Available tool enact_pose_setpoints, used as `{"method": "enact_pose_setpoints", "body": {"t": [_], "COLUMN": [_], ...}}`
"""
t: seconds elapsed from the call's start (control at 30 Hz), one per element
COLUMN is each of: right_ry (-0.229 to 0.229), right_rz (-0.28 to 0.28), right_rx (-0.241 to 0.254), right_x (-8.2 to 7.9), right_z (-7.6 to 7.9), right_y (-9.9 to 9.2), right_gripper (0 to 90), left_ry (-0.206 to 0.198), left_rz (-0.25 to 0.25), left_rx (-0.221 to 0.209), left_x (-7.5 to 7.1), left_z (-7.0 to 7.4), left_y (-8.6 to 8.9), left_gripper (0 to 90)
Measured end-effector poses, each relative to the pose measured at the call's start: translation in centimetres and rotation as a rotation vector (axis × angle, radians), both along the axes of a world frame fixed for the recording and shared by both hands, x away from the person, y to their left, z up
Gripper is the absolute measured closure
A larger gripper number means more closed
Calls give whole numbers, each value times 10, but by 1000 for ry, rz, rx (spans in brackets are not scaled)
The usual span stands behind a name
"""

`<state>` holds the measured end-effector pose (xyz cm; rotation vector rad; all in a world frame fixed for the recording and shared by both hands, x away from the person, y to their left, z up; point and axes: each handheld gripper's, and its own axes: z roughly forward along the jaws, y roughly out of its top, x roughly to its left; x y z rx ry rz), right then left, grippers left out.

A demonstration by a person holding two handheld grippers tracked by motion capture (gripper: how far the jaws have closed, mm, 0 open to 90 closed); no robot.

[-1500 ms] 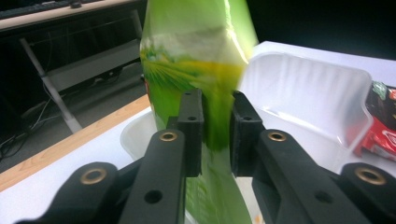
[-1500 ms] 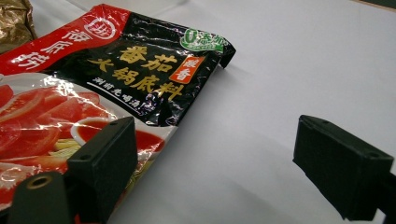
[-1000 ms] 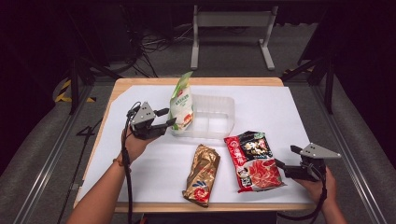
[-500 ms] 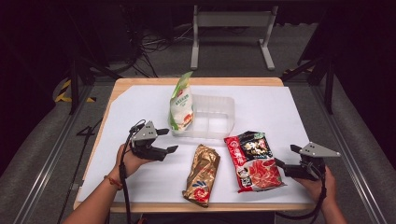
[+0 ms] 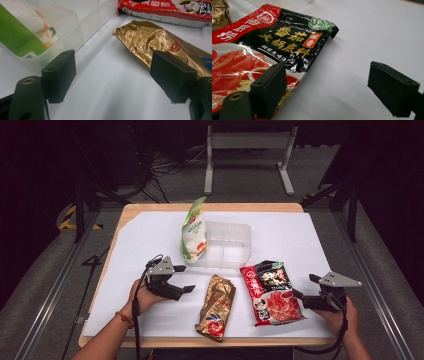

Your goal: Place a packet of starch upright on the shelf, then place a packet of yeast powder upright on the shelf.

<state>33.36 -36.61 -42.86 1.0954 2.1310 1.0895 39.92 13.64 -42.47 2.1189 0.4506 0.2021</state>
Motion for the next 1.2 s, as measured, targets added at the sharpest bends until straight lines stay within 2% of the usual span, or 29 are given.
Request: {"method": "enact_pose_setpoints", "body": {"t": [0.23,0.37,0.47,0.53,0.63,0.77,0.8,0.83,0.9,0.97,1.03,1.13,1.2], "right_ry": [1,-1,-5,-6,-9,-5,-5,-5,-4,-2,-2,-1,0], "right_rz": [-2,4,7,3,2,4,5,3,0,-1,-2,-2,-1], "right_rx": [0,-7,-13,-9,-5,-12,-14,-12,-11,-9,-10,-11,-12], "right_x": [-1,-2,-5,-5,-6,-6,-6,-6,-6,-6,-6,-6,-6], "right_z": [-1,0,-1,0,1,0,0,0,-1,-1,-1,-2,-2], "right_y": [-1,1,1,0,0,1,2,1,1,0,-1,-1,0], "right_gripper": [162,162,162,162,162,162,162,162,162,162,161,158,158], "left_ry": [52,67,80,102,104,162,162,201,234,248,259,304,309], "left_rz": [-48,-74,-84,-95,-113,-165,-165,-183,-190,-187,-189,-177,-165], "left_rx": [-4,8,0,2,14,20,20,19,17,15,42,37,34], "left_x": [3,5,5,7,8,15,15,20,25,26,29,35,38], "left_z": [-5,-7,-7,-8,-9,-11,-11,-12,-15,-17,-20,-23,-23], "left_y": [-12,-18,-21,-26,-33,-48,-48,-56,-64,-66,-70,-75,-78], "left_gripper": [217,212,203,199,193,185,183,181,166,168,153,140,133]}}
